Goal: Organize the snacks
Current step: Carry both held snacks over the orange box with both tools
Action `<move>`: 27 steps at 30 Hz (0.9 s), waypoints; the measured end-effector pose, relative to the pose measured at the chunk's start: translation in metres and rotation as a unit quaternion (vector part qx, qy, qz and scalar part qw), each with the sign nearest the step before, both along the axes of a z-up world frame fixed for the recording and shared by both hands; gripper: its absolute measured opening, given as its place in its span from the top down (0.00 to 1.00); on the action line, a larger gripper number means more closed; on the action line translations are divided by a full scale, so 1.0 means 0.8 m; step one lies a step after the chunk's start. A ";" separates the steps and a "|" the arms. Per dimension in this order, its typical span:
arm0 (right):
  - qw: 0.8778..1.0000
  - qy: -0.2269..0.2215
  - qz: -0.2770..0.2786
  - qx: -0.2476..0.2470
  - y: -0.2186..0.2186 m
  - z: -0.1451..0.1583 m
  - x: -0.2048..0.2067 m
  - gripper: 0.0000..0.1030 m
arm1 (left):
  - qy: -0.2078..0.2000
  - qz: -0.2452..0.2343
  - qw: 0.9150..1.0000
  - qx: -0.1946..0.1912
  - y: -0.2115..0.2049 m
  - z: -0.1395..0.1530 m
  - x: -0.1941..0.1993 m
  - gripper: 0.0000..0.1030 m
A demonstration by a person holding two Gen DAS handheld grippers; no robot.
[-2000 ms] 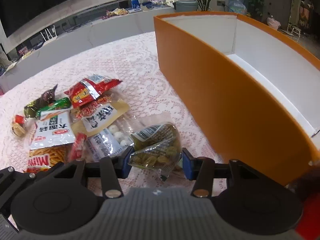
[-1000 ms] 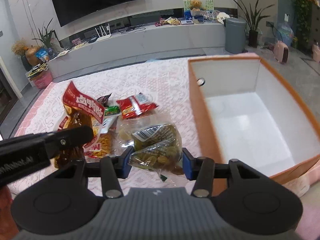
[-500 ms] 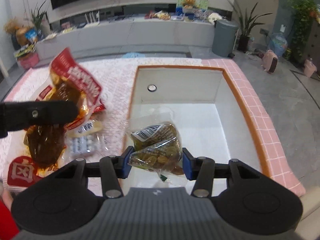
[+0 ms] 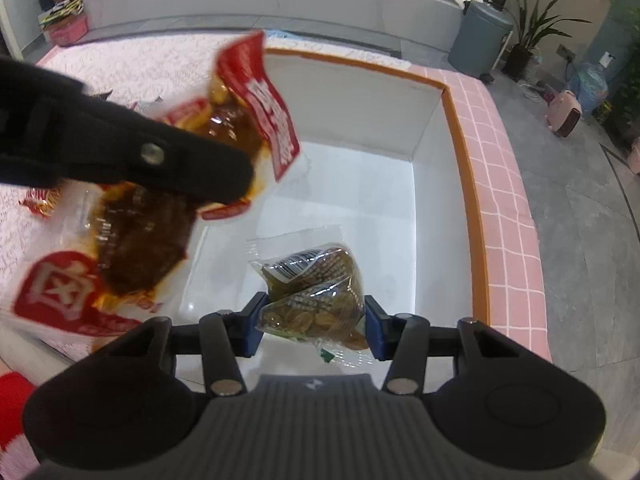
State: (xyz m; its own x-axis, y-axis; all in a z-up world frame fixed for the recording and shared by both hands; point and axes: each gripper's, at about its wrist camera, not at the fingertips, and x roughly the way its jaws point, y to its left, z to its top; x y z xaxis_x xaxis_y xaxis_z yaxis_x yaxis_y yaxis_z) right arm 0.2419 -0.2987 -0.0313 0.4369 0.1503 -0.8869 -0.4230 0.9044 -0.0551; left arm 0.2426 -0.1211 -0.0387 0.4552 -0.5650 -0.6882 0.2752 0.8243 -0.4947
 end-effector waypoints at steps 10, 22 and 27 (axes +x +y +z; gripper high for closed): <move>0.998 0.050 0.032 -0.006 0.007 -0.034 0.028 0.53 | 0.048 -0.007 0.998 0.045 -0.019 -0.035 0.023 0.83; 0.996 0.082 0.024 0.018 0.001 -0.048 0.042 0.53 | 0.055 -0.014 0.992 0.110 -0.041 -0.034 0.022 0.82; 0.995 0.093 0.018 0.023 -0.005 -0.053 0.065 0.52 | 0.048 -0.022 0.991 0.124 -0.046 -0.032 0.017 0.82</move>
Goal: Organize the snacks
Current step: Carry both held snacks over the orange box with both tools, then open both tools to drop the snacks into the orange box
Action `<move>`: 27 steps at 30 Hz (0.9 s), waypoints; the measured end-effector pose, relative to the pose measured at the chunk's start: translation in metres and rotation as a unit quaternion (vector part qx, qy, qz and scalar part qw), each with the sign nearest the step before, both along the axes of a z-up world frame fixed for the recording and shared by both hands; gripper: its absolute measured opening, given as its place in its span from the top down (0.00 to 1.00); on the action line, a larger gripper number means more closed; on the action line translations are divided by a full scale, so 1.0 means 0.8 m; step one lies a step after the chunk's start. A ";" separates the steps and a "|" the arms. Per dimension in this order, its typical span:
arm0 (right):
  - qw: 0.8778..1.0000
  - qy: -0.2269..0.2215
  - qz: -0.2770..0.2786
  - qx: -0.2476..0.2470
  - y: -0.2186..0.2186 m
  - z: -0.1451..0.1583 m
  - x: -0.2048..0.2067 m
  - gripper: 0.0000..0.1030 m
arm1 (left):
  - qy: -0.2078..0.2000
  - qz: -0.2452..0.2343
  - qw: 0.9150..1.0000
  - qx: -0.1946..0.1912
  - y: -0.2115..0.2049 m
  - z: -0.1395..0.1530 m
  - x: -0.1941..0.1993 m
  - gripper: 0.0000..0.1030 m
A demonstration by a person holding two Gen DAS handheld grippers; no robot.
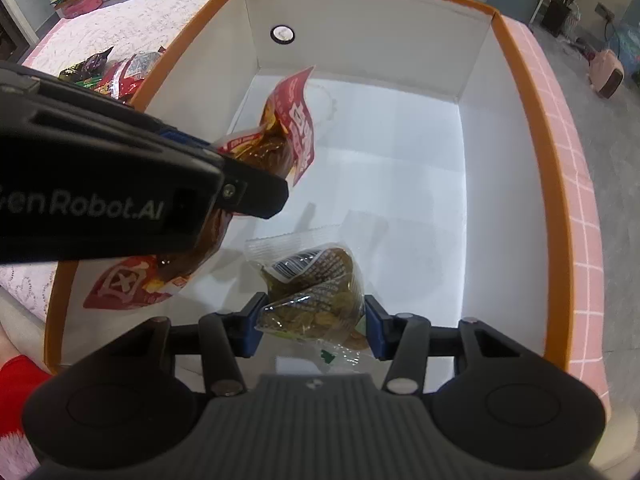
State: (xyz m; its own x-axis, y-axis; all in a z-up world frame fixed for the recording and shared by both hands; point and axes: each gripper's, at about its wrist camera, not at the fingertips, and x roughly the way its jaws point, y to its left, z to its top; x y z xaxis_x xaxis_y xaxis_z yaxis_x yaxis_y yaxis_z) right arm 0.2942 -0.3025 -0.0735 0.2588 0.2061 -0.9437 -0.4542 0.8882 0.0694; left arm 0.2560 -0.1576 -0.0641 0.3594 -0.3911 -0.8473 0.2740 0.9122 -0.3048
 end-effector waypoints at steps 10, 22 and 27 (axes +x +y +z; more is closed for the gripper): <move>1.000 0.014 -0.009 -0.001 0.004 0.006 0.027 0.48 | -0.006 0.005 1.000 -0.008 0.005 0.013 -0.002 0.53; 0.999 -0.037 -0.016 -0.011 0.020 0.045 0.026 0.33 | -0.031 0.011 0.998 -0.049 0.038 0.051 -0.030 0.45; 0.996 -0.080 -0.025 -0.012 0.032 0.061 -0.002 0.33 | -0.058 0.016 0.997 -0.052 0.072 0.066 -0.054 0.42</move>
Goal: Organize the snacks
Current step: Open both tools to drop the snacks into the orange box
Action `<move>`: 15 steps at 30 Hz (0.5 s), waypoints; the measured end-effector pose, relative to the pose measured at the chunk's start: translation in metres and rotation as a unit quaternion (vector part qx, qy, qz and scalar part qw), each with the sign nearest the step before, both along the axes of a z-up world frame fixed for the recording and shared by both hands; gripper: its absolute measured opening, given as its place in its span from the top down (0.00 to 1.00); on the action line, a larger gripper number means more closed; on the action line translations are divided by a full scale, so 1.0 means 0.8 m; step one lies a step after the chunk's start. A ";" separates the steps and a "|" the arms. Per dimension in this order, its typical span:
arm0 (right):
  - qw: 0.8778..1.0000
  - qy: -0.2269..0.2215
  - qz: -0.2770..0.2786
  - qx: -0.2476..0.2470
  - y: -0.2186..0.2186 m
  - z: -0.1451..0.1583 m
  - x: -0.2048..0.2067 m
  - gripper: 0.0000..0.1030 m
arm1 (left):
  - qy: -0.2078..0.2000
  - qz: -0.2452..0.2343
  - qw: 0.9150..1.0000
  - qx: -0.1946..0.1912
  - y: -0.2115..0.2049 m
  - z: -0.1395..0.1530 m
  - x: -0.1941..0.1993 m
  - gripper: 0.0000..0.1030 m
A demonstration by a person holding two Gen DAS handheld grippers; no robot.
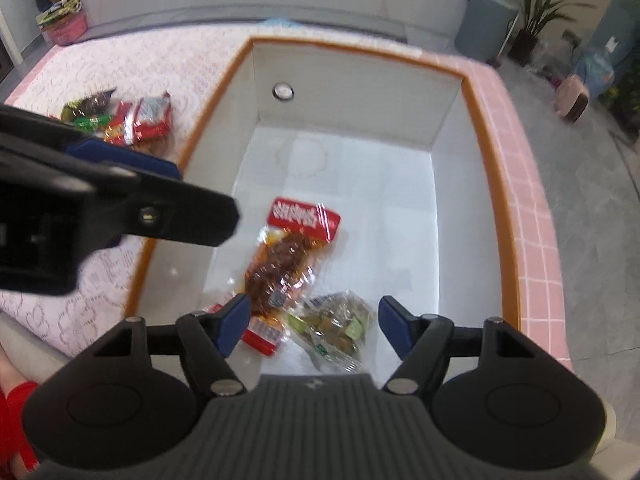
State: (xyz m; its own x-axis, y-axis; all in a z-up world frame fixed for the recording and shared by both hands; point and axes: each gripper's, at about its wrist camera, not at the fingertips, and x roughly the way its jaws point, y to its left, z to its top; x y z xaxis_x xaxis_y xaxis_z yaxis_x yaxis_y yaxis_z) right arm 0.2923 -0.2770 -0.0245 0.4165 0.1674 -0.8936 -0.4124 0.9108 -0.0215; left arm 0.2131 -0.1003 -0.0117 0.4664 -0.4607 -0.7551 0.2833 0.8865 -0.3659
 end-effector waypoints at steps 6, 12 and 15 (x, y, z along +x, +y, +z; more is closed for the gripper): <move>0.998 -0.020 0.006 0.052 0.021 0.017 -0.022 0.33 | -0.035 0.041 0.998 0.028 0.049 0.006 -0.029 0.41; 0.999 -0.033 -0.012 0.040 0.051 0.008 -0.022 0.43 | -0.049 0.078 0.994 0.053 0.096 0.000 -0.046 0.41; 0.997 -0.033 -0.041 0.049 0.049 0.008 -0.017 0.43 | -0.048 0.089 0.993 0.055 0.121 -0.005 -0.050 0.41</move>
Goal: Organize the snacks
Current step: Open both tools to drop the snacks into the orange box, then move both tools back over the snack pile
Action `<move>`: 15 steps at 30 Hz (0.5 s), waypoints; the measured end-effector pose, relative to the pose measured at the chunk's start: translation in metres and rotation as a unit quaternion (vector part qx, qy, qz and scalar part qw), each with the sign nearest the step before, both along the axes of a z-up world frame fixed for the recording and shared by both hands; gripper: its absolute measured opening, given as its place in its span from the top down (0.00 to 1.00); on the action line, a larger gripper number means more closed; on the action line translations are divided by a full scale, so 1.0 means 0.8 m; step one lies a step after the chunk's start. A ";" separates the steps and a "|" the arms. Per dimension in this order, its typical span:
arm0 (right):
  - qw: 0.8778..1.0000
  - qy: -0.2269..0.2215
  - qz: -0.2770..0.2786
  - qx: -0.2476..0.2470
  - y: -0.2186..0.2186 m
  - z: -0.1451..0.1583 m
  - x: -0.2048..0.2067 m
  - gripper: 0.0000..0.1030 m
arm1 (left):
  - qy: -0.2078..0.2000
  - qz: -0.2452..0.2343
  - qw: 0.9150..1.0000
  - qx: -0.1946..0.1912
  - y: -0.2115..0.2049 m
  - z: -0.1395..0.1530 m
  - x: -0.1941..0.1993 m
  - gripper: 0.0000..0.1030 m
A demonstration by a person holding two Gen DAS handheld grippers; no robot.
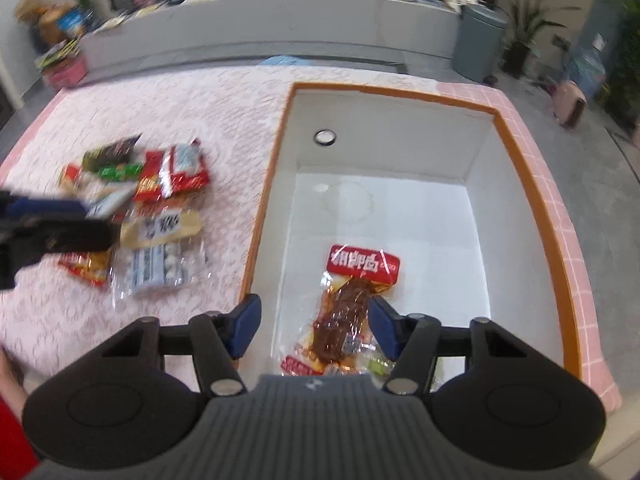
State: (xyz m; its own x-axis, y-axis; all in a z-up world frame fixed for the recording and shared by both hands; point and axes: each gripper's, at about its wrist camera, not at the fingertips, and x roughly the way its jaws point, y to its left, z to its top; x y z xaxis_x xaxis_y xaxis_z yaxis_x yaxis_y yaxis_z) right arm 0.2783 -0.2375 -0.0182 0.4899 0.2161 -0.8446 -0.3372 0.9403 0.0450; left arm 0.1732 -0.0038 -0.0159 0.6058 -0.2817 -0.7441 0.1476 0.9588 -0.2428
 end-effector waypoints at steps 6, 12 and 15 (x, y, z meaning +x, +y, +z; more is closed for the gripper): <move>0.999 -0.032 -0.026 0.014 0.003 0.021 0.009 0.43 | -0.023 0.027 0.999 0.021 0.045 -0.012 -0.012 0.41; 0.999 -0.025 -0.009 0.026 0.029 0.017 0.005 0.43 | -0.047 0.051 0.997 0.023 0.080 -0.021 -0.022 0.41; 1.000 -0.019 -0.002 0.008 0.045 0.004 0.008 0.64 | -0.055 0.069 0.996 0.011 0.098 -0.026 -0.025 0.41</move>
